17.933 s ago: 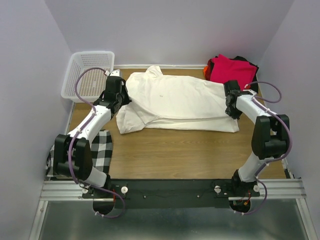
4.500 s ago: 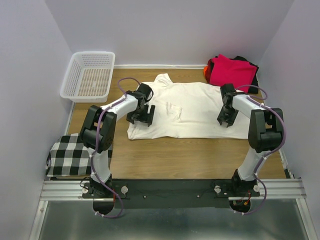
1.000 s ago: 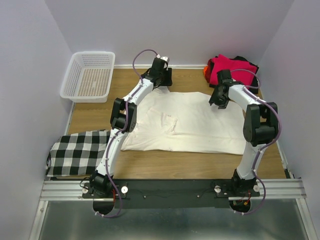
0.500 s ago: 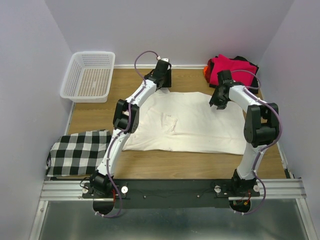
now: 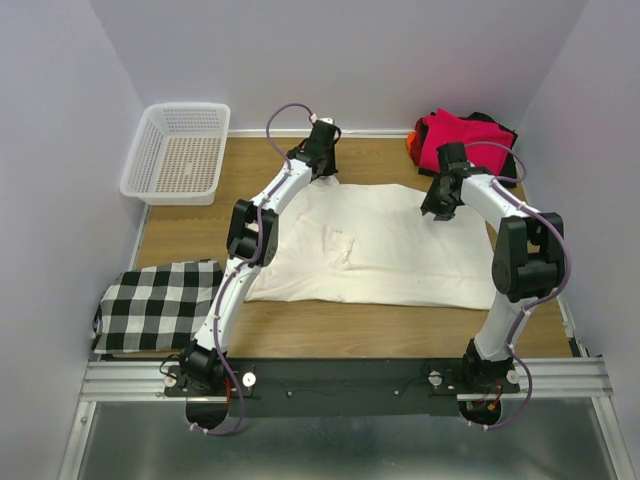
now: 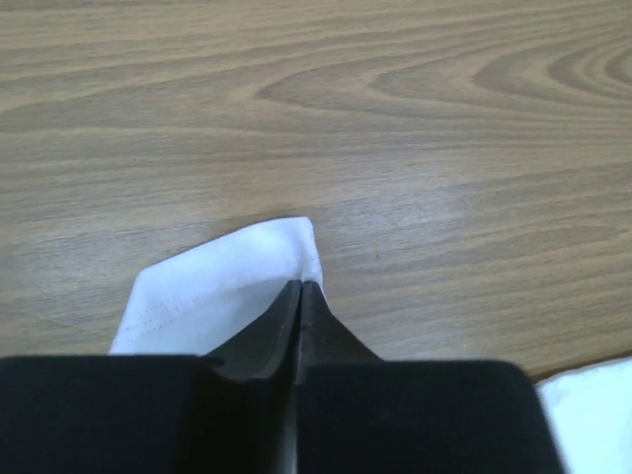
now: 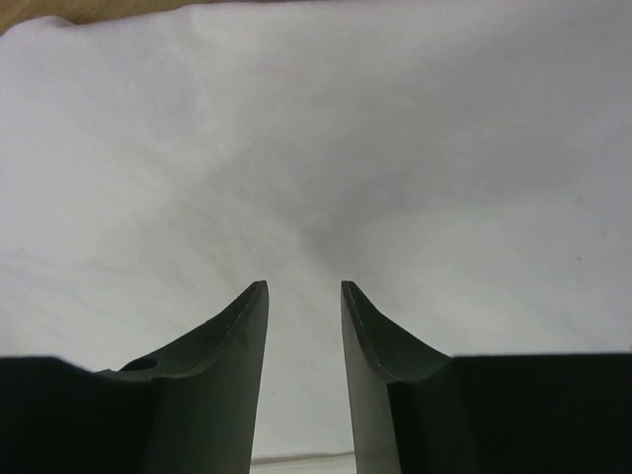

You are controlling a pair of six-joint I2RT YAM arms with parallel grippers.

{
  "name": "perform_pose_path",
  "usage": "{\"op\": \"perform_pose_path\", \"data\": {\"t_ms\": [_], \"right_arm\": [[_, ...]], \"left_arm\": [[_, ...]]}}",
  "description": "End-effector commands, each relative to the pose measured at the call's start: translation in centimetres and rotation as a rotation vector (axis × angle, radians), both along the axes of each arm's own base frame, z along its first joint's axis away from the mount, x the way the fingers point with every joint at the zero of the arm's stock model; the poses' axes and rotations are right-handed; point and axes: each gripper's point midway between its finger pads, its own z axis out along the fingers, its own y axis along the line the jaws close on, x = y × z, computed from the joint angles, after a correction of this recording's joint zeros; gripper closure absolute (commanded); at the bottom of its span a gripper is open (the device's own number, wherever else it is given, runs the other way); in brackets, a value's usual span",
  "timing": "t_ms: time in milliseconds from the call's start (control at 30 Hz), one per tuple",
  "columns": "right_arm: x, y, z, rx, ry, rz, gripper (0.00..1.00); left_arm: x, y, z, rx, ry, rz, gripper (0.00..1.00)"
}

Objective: Fold and stack the t-shirts
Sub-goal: Grap the side of the flattened tshirt furthest away from the robot with both arms

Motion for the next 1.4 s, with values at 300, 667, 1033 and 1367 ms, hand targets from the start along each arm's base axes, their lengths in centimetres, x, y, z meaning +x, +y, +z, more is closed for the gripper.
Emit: {"op": "perform_pose_path", "data": {"t_ms": [300,667,1033,1367], "right_arm": [[-0.3,0.0,0.7,0.005,-0.023,-0.014,0.6],[-0.6,-0.1,0.7,0.0,-0.022,-0.019,0.61],[-0.7,-0.6,1.0,-0.022,-0.032,-0.03,0.62],[-0.3,0.2,0.5,0.009,-0.013,0.015,0.54]], "left_arm": [[0.7,1.0,2.0,-0.027,-0.033,0.003,1.0],[1.9,-0.3,11.2,-0.135,-0.219,-0.03,1.0],[1.7,0.8,15.0,-0.113,-0.286,-0.015,1.0],[0.4,2.2,12.8,-0.042,-0.211,-0.027,0.63]]}}
